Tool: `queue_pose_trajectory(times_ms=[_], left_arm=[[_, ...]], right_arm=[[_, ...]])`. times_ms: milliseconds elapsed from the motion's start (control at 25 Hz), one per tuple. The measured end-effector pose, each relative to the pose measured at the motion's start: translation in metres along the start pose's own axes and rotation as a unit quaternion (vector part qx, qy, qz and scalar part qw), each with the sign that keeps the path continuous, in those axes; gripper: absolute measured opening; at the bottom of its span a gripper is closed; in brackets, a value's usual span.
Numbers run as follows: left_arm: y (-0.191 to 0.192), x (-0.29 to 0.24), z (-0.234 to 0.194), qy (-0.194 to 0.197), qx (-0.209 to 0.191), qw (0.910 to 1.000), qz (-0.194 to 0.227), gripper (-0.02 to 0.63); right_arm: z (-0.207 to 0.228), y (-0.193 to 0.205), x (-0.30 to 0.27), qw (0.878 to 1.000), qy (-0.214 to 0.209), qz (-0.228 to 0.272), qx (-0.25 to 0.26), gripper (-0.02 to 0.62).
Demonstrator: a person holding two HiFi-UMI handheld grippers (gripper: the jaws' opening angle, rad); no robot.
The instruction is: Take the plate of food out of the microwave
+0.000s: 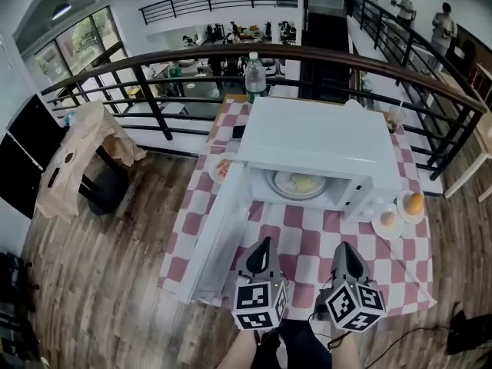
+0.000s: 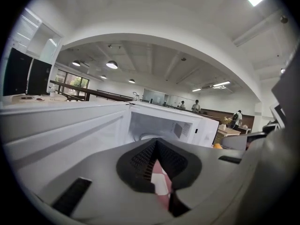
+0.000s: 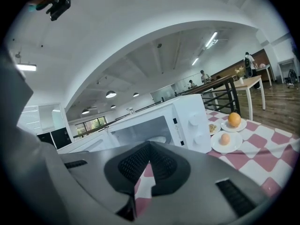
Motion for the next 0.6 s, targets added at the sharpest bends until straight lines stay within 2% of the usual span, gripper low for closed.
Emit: queue_pose_trajectory(times_ms=[600], left_arm=[[-0.001,-0.074,0.021,-0.048,0.013,0.9987,0.007,0.011]], right_arm=[[0.03,-0.023,-0.089,0.997,-0.078,-0.02,0.004,-0.005]])
Point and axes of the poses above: the fingertips, and each gripper's own axes: x backward along the fingers, z to its right, y out of its underside, the point moved 7 cm from there along x, backward along the fingers, and after that the axes turned 12 degrees about x, right-handed, at the moved point
